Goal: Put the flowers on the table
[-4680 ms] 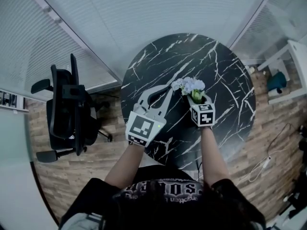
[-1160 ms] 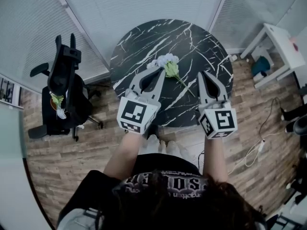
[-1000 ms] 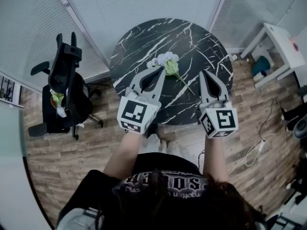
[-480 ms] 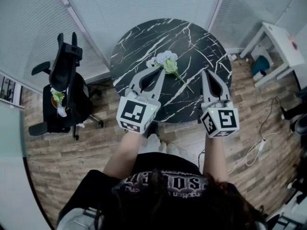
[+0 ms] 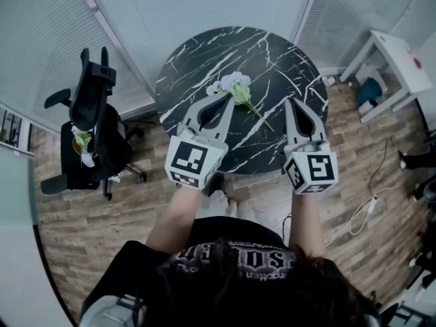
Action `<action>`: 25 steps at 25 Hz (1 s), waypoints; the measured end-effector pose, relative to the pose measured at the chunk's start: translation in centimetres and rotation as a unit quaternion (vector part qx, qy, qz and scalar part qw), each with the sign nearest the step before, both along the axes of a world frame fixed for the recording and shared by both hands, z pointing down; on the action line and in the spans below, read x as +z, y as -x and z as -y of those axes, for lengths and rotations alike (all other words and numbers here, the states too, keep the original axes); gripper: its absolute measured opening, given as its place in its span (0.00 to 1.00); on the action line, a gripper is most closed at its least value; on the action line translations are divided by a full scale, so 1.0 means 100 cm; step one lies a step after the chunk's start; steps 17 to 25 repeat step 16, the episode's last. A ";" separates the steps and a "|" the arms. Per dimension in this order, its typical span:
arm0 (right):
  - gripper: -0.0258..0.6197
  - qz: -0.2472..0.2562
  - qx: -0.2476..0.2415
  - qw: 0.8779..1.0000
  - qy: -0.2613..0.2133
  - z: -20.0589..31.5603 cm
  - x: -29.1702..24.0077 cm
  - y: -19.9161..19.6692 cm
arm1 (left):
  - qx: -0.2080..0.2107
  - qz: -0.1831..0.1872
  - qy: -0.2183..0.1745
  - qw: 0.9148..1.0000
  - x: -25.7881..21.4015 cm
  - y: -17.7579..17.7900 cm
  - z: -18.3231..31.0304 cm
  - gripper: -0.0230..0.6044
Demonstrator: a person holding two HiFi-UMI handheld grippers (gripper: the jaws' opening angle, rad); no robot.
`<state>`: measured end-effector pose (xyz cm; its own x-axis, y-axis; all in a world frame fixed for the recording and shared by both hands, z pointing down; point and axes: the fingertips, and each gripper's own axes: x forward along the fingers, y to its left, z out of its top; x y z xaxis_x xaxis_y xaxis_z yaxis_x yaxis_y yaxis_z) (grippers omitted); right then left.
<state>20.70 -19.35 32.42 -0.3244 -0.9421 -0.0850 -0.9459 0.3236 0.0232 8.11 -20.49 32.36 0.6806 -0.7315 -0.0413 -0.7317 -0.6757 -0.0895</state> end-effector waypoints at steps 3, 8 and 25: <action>0.09 0.002 0.001 1.000 0.004 0.001 0.002 -0.002 | -0.001 -0.001 -0.003 1.000 -0.001 0.000 0.001 0.03; 0.09 0.001 0.003 1.000 0.001 0.001 0.003 -0.003 | -0.002 -0.001 -0.002 1.000 0.001 0.000 0.001 0.03; 0.09 0.005 0.009 1.000 0.006 0.002 0.006 -0.007 | -0.003 -0.005 0.001 1.000 0.005 0.001 0.003 0.03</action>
